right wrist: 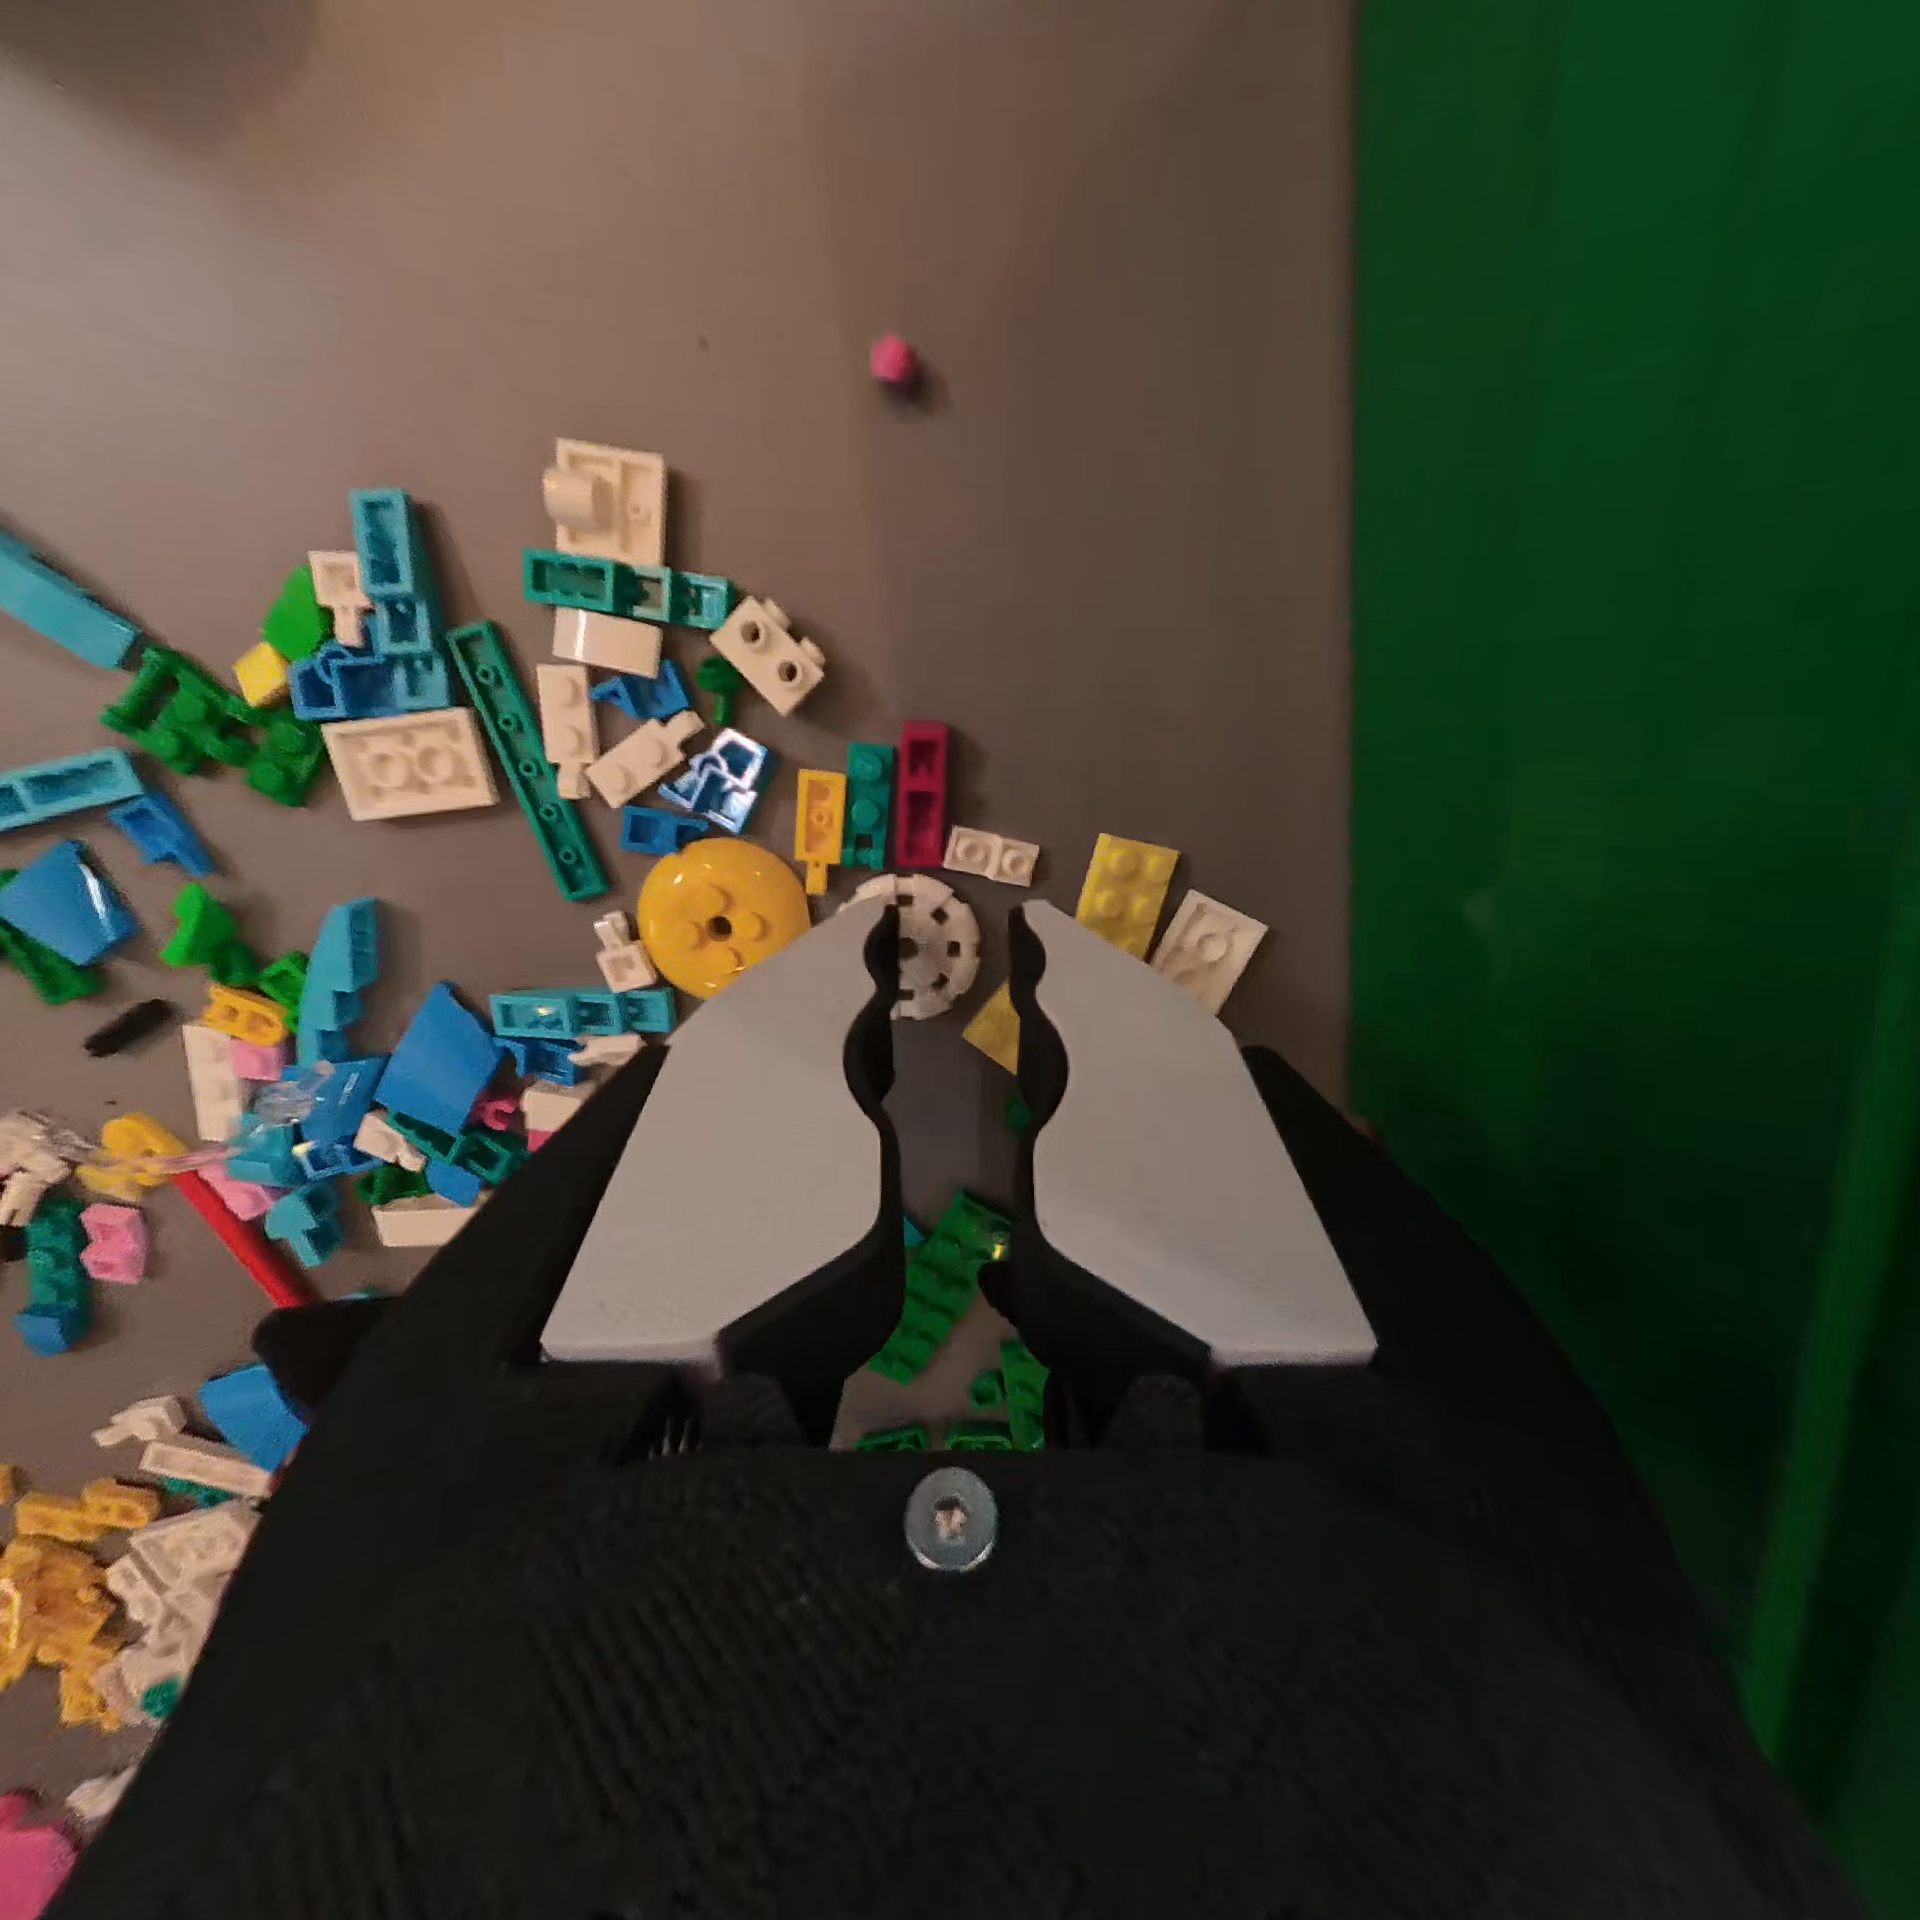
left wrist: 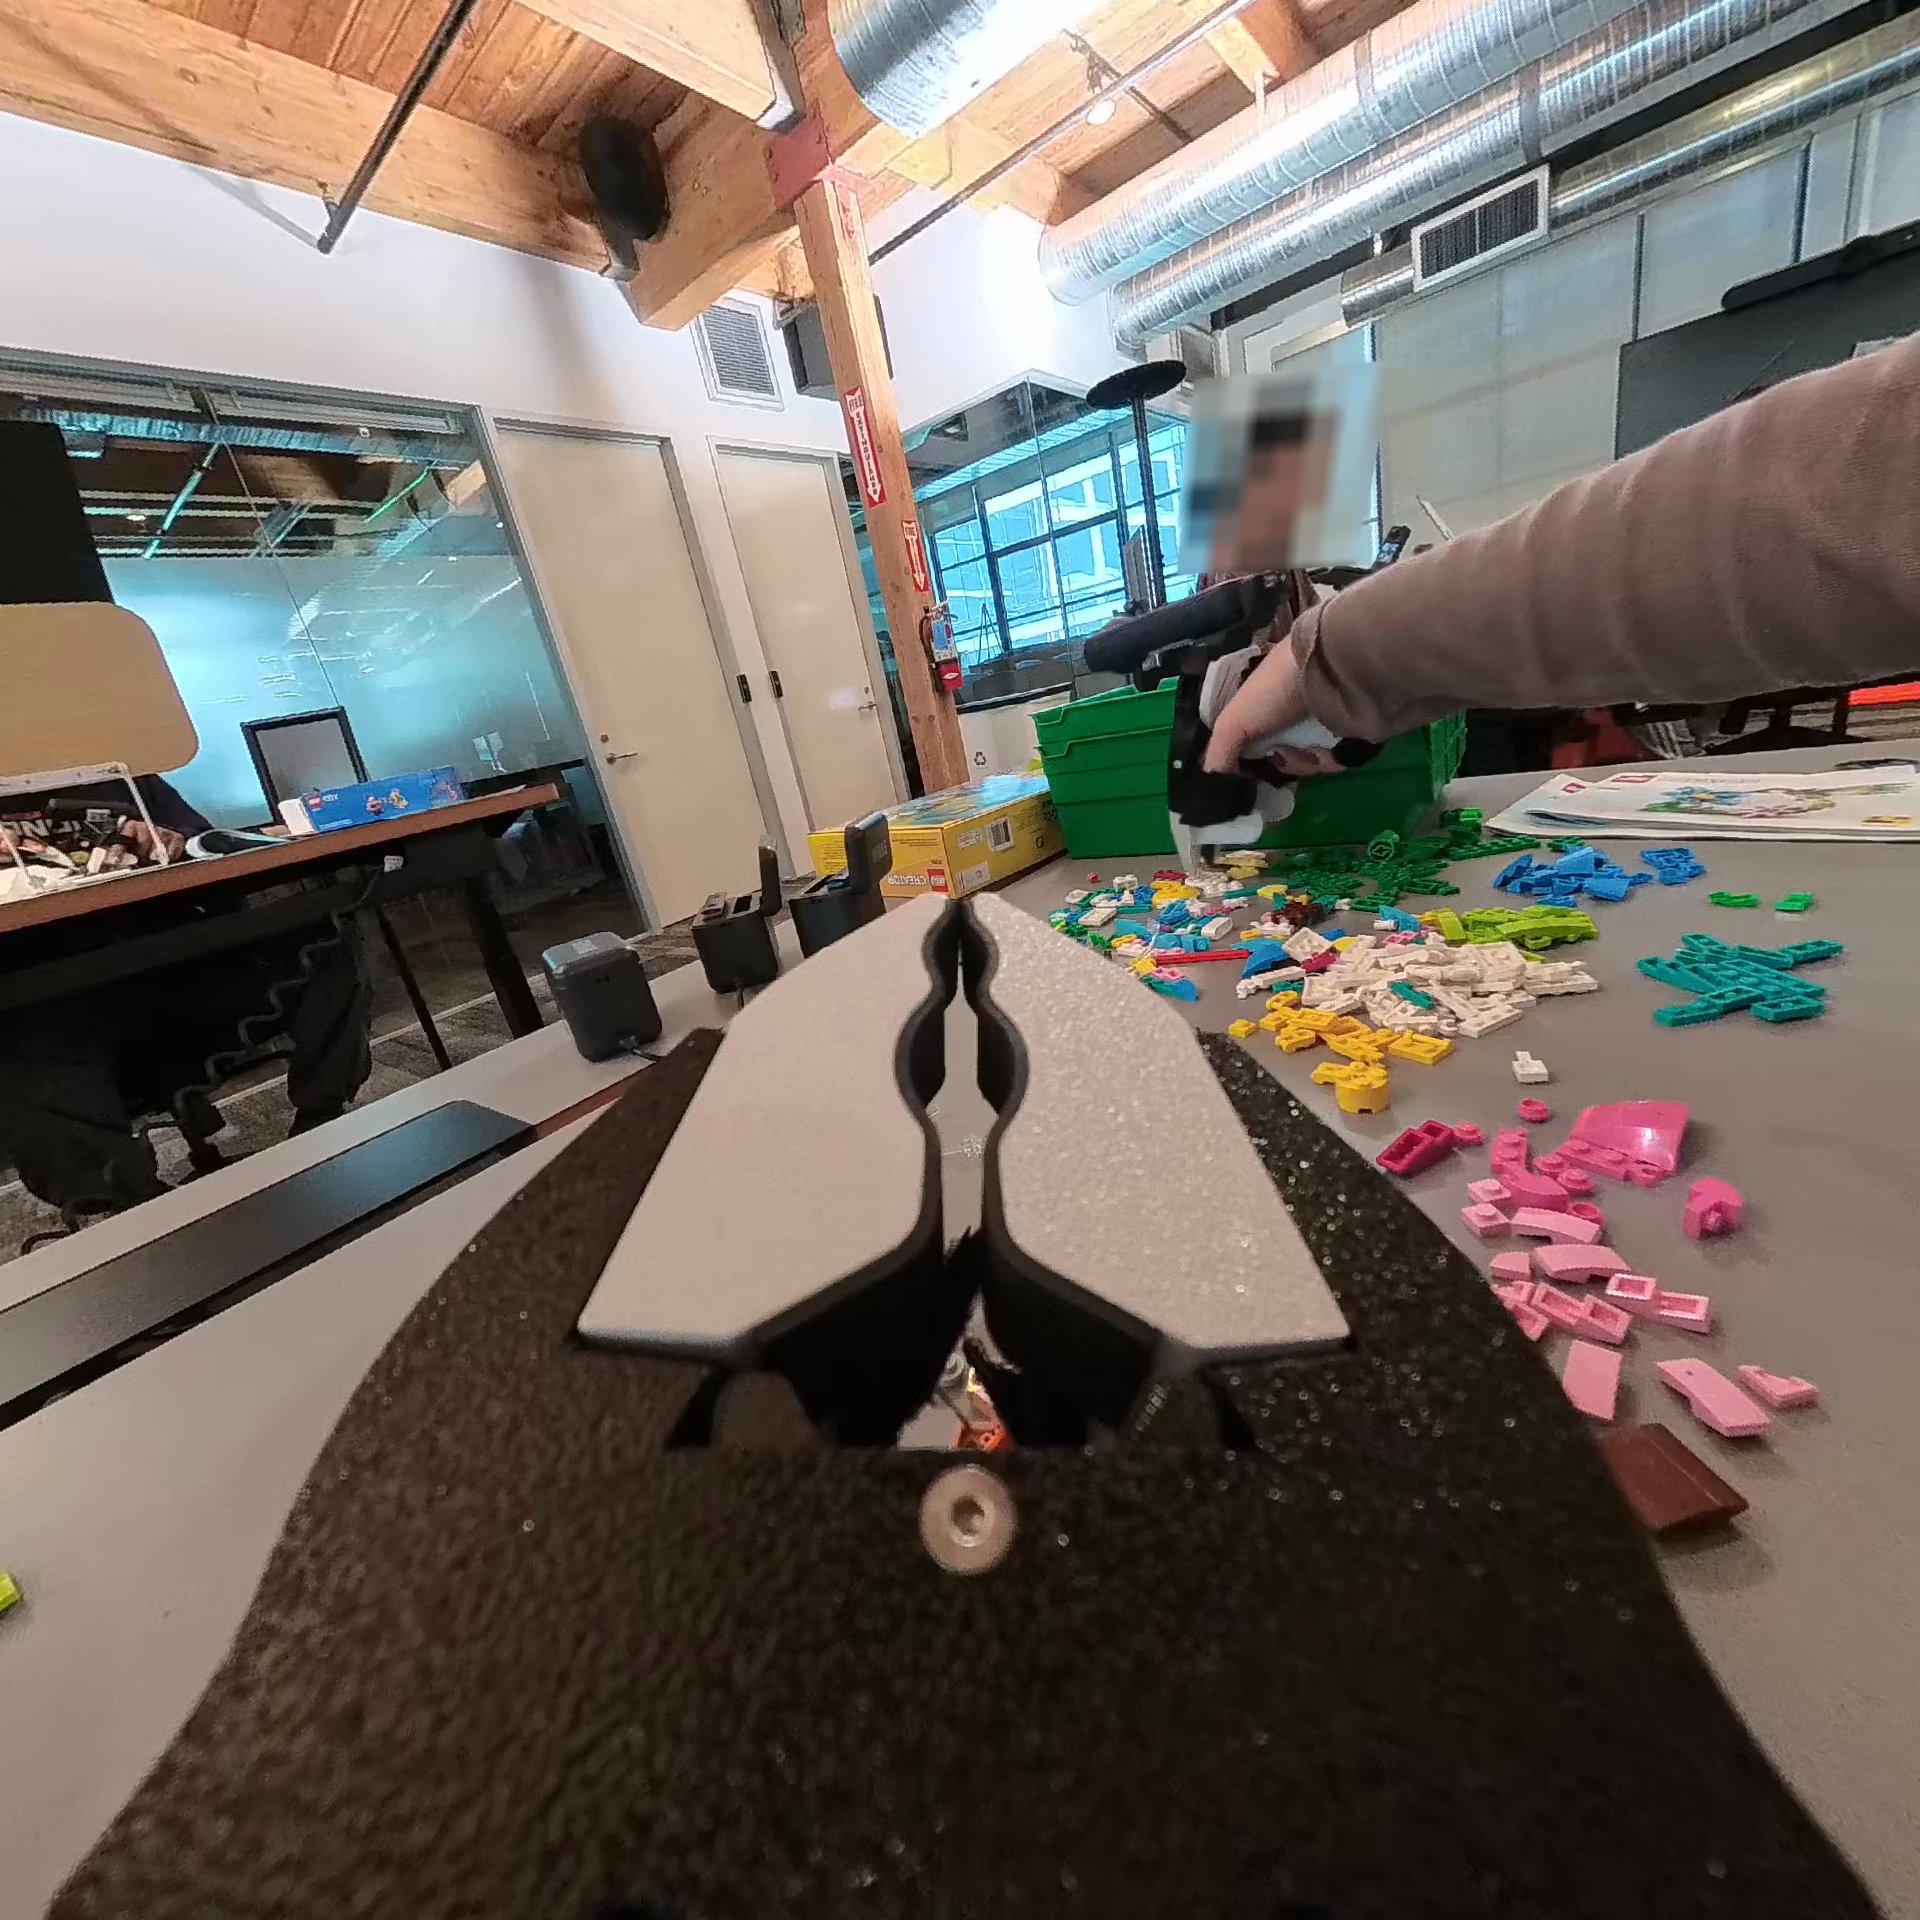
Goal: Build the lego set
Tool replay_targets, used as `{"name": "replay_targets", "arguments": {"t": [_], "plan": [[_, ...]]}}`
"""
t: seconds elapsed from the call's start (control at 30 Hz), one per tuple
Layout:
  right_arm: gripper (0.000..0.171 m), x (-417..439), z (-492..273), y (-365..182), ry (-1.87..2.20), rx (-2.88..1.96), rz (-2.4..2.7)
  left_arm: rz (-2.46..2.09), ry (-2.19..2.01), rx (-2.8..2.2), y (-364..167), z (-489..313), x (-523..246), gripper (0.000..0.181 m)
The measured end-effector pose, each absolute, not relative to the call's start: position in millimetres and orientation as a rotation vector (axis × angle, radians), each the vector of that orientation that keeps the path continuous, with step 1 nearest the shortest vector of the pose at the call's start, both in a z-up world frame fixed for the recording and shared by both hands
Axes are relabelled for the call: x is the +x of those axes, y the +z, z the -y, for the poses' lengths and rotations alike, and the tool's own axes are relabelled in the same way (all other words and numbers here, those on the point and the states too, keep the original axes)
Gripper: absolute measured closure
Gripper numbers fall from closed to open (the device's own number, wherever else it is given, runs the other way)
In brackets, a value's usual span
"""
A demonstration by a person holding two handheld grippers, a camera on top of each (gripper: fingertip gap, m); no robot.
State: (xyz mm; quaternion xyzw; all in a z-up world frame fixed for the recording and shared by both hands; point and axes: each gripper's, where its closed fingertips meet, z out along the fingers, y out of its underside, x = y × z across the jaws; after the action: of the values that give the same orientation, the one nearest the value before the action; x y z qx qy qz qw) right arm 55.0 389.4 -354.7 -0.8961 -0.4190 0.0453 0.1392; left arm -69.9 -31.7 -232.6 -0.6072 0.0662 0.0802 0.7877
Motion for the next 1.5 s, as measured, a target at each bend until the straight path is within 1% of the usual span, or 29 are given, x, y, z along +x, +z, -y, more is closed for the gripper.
{"name": "replay_targets", "arguments": {"t": [0.03,0.17,0.23,0.33,0.57,0.6,0.73,0.8,0.97,1.17,1.33,1.5], "plan": [[0.153,52.5,-386.3,-355.7,0.160,-2.596,1.216,-0.143,0.173,-1.308,-232.6,31.8,-69.8,0.181],[0.153,33.4,-367.7,-355.0,0.394,-2.611,1.240,-0.143,0.173,-1.308,-232.5,31.8,-69.9,0.181],[0.154,29.0,-377.8,-344.9,0.415,-2.554,1.175,-0.142,0.172,-1.308,-232.4,31.8,-69.9,0.181],[0.156,44.9,-394.3,-339.9,0.242,-2.533,1.158,-0.144,0.173,-1.308,-232.6,31.6,-69.7,0.181],[0.157,81.4,-399.5,-355.6,-0.104,-2.539,1.265,-0.146,0.174,-1.309,-232.6,31.4,-69.4,0.181],[0.160,83.2,-401.1,-355.4,-0.139,-2.514,1.278,-0.146,0.174,-1.309,-232.6,31.3,-69.2,0.181],[0.159,81.5,-398.3,-347.0,-0.188,-2.418,1.339,-0.146,0.173,-1.308,-232.6,31.3,-69.3,0.181],[0.160,74.0,-391.0,-334.4,-0.114,-2.339,1.359,-0.144,0.172,-1.308,-232.5,31.4,-69.4,0.181],[0.160,65.0,-350.7,-295.7,0.249,-2.104,1.303,-0.145,0.173,-1.309,-232.7,31.1,-69.1,0.181],[0.162,127.0,-297.2,-284.2,0.372,-1.951,1.191,-0.145,0.173,-1.309,-232.9,30.9,-69.0,0.181],[0.165,194.6,-249.7,-289.2,0.511,-1.957,0.965,-0.146,0.175,-1.310,-233.0,30.8,-68.7,0.181],[0.166,266.6,-216.4,-304.2,0.507,-2.008,0.675,-0.146,0.174,-1.310,-233.1,30.5,-68.6,0.181]]}}
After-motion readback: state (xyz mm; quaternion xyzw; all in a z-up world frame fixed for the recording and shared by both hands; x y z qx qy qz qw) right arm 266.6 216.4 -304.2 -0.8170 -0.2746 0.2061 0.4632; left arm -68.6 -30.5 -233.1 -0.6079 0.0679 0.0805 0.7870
